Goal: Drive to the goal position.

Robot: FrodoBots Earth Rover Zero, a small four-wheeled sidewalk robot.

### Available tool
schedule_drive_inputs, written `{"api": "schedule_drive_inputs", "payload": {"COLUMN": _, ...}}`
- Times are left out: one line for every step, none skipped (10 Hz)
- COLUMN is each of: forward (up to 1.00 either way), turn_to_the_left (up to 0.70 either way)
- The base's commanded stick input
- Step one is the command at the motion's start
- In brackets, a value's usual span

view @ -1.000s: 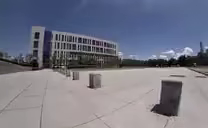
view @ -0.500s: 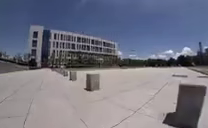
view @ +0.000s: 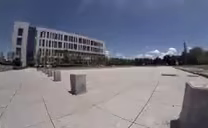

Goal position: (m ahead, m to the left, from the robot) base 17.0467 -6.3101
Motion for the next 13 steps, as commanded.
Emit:
{"api": "schedule_drive_inputs", "payload": {"forward": 0.7, "turn_to_the_left": 0.0}}
{"api": "schedule_drive_inputs", "payload": {"forward": 0.7, "turn_to_the_left": 0.0}}
{"api": "schedule_drive_inputs", "payload": {"forward": 0.7, "turn_to_the_left": 0.0}}
{"api": "schedule_drive_inputs", "payload": {"forward": 0.7, "turn_to_the_left": 0.0}}
{"api": "schedule_drive_inputs", "payload": {"forward": 0.7, "turn_to_the_left": 0.0}}
{"api": "schedule_drive_inputs", "payload": {"forward": 0.7, "turn_to_the_left": 0.0}}
{"api": "schedule_drive_inputs", "payload": {"forward": 0.7, "turn_to_the_left": 0.0}}
{"api": "schedule_drive_inputs", "payload": {"forward": 0.7, "turn_to_the_left": 0.0}}
{"api": "schedule_drive_inputs", "payload": {"forward": 0.7, "turn_to_the_left": 0.0}}
{"api": "schedule_drive_inputs", "payload": {"forward": 0.7, "turn_to_the_left": 0.0}}
{"api": "schedule_drive_inputs", "payload": {"forward": 0.7, "turn_to_the_left": 0.0}}
{"api": "schedule_drive_inputs", "payload": {"forward": 0.7, "turn_to_the_left": 0.0}}
{"api": "schedule_drive_inputs", "payload": {"forward": 0.7, "turn_to_the_left": 0.0}}
